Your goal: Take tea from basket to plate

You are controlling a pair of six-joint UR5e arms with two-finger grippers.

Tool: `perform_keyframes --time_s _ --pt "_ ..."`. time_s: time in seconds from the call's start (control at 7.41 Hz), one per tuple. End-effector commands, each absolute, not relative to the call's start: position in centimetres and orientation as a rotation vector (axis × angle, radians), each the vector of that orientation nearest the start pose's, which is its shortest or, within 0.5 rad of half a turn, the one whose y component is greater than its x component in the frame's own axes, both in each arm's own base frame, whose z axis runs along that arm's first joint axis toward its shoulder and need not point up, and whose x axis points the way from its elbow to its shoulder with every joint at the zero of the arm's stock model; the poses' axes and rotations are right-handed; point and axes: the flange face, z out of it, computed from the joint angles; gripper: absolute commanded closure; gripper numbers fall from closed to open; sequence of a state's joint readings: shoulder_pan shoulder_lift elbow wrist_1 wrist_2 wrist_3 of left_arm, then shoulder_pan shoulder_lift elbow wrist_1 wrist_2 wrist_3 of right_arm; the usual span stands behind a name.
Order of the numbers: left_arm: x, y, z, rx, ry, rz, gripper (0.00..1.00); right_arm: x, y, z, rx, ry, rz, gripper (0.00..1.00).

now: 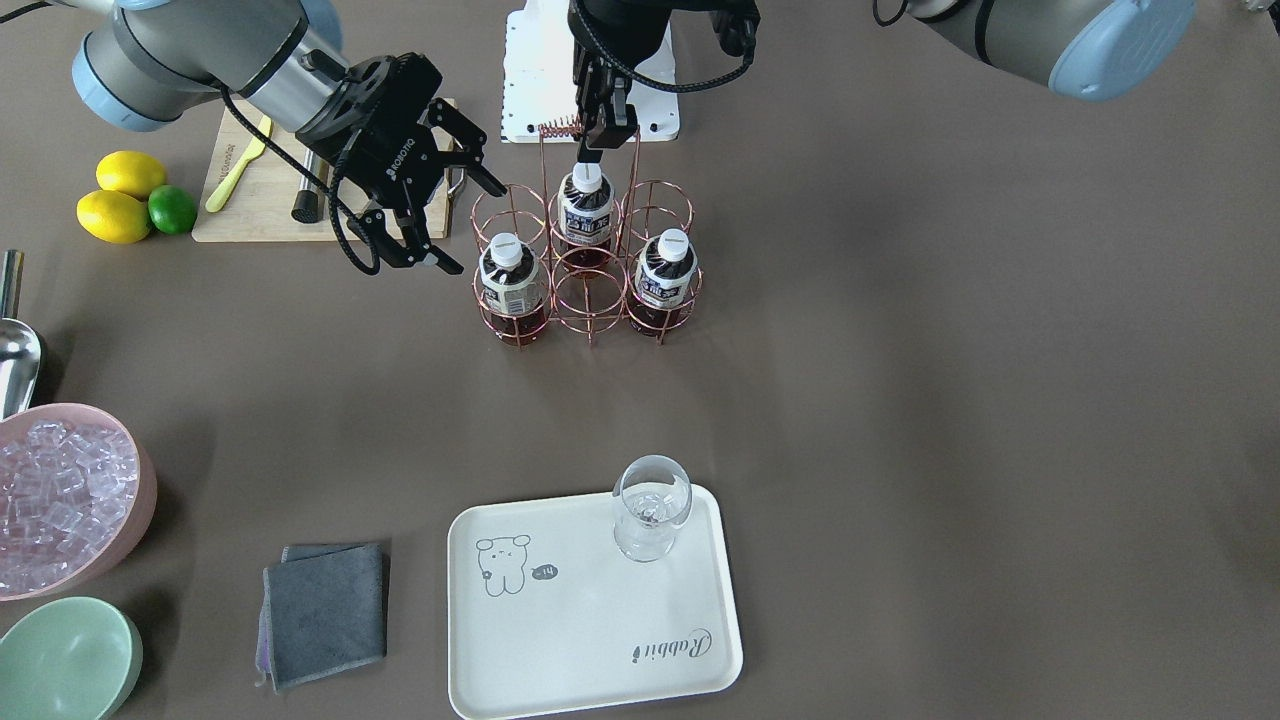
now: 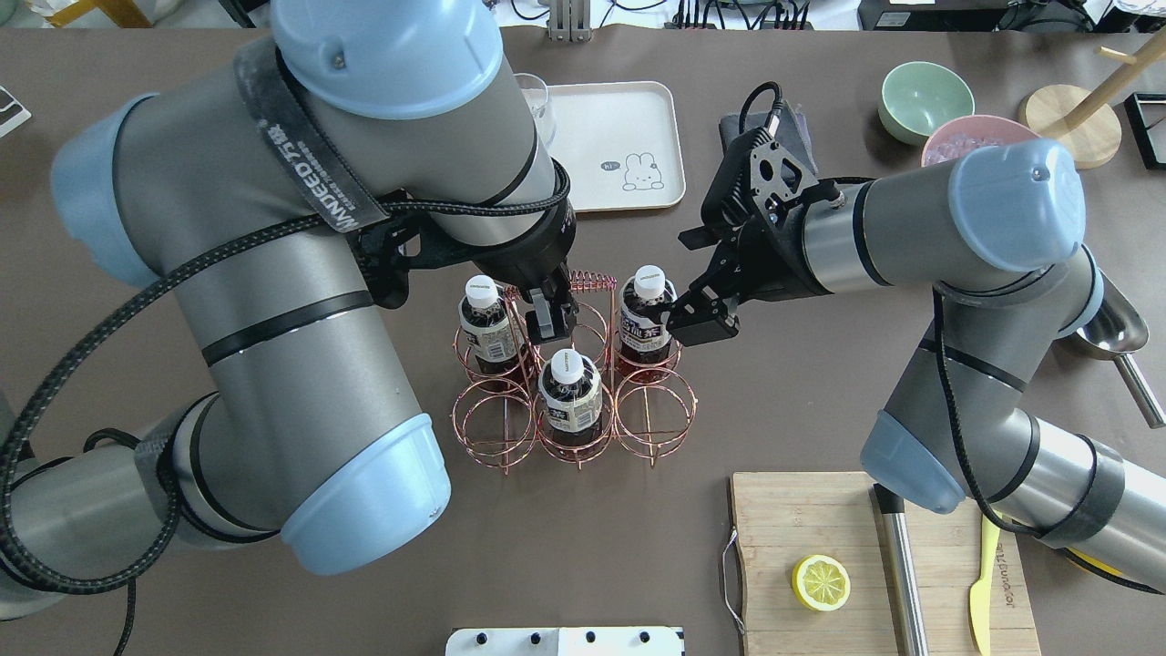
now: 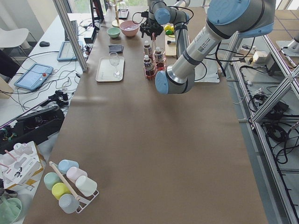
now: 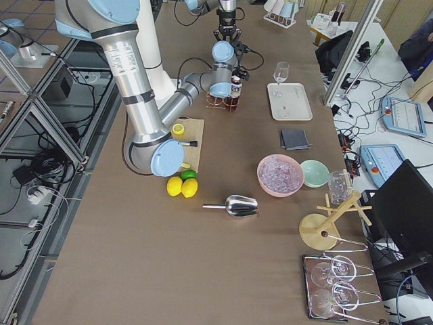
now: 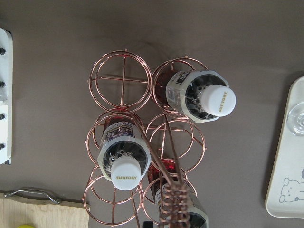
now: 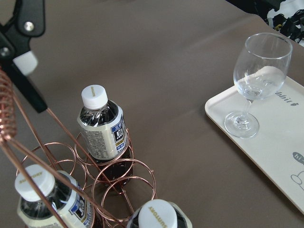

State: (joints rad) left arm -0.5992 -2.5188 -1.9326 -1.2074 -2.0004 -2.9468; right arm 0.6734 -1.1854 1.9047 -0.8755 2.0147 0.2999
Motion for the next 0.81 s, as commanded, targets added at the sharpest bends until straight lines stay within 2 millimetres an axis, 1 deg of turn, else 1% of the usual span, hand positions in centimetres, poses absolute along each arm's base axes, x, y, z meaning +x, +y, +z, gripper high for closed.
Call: perform_keyframes --time_s 0.0,0.27,0.4,0.67 --pt "42.7 -40.2 0.5 -0.802 0.805 -1.590 1.00 -39.4 -41.5 21.8 0.982 -1.103 -0.813 0.01" --pt "42.6 -40.2 0.3 -0.802 0.809 -1.589 1.00 -40.0 -41.9 22.5 1.000 -1.108 -0.808 0.02" --pt "42.6 -40.2 0.4 -0.800 0.808 -1.590 1.00 -40.4 -41.6 22.5 1.001 -1.110 -0.811 0.07" --pt "42.5 -40.3 0.3 -0.800 0.809 -1.592 1.00 -40.4 -41.5 22.4 1.001 -1.115 -0.809 0.26"
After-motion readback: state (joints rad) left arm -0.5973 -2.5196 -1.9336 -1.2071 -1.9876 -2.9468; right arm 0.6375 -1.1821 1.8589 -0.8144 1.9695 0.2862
